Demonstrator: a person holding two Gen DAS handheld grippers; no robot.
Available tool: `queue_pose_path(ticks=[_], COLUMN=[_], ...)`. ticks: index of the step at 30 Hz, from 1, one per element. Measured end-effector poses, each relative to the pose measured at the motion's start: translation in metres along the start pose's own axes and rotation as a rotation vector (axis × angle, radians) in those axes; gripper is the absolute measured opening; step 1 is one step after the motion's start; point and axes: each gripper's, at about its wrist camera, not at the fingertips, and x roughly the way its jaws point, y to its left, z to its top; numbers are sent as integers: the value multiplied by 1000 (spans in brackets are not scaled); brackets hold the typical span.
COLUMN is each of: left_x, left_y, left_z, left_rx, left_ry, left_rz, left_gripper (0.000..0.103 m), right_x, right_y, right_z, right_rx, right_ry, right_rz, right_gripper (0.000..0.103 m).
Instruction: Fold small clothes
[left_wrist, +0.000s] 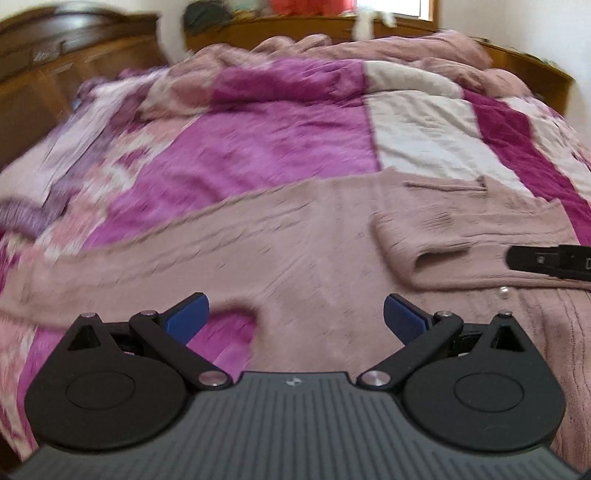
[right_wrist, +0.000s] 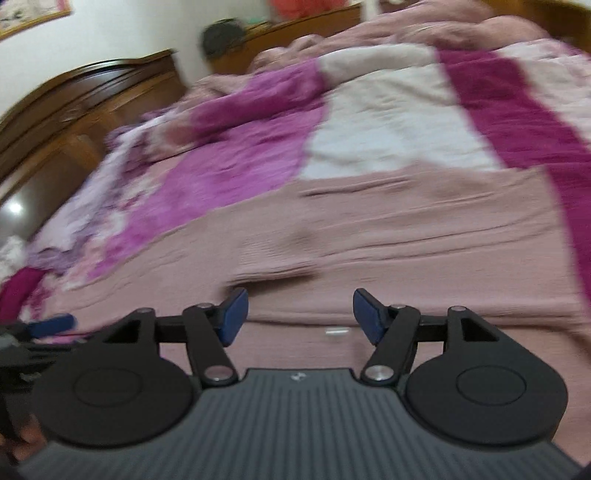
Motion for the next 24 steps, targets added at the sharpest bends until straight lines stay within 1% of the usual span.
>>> queue_pose_path(ticks=[2, 5, 8, 10, 13, 15, 18, 20, 21, 23, 24], left_x=[6, 17, 30, 43, 63, 77, 99, 110, 113, 113, 113], left_y=[-18, -47, -72, -87, -107, -116, -129, -133, -135, -135, -135], left_z=[7, 16, 22, 25, 27, 27, 26, 25, 25, 24, 25], left_rx=[53, 120, 155, 177, 218, 251, 287, 299, 303, 303, 297], left_ry=[-16, -35, -45, -50, -60, -46, 1, 5, -6, -38, -48], left_rz=[-12, -44, -69, -76, -73, -66, -73, -71, -69, -77, -81], left_gripper=[103, 103, 103, 103, 103, 98, 94, 92, 88, 67, 47], right_x=[-6, -11, -9, -6, 0, -1, 1, 2, 2, 2, 1], right_y=[-18, -44, -66, -78, -88, -87, -85, -85, -85, -85, -85], right_z=[1, -1, -9, -15, -26, -32, -36, -38, -39, -40, -41], right_rx=[5, 30, 67, 99, 130, 113, 86, 84, 86, 91, 90], right_ry=[-13, -30, -36, -35, -50, -67, -82, -92, -96, -104, -107], right_rz=[-67, -123, -172, -185, -175, -176, -182, -182, -181, -179, -179], right_gripper=[66, 66, 66, 66, 64, 64, 64, 64, 64, 64, 64])
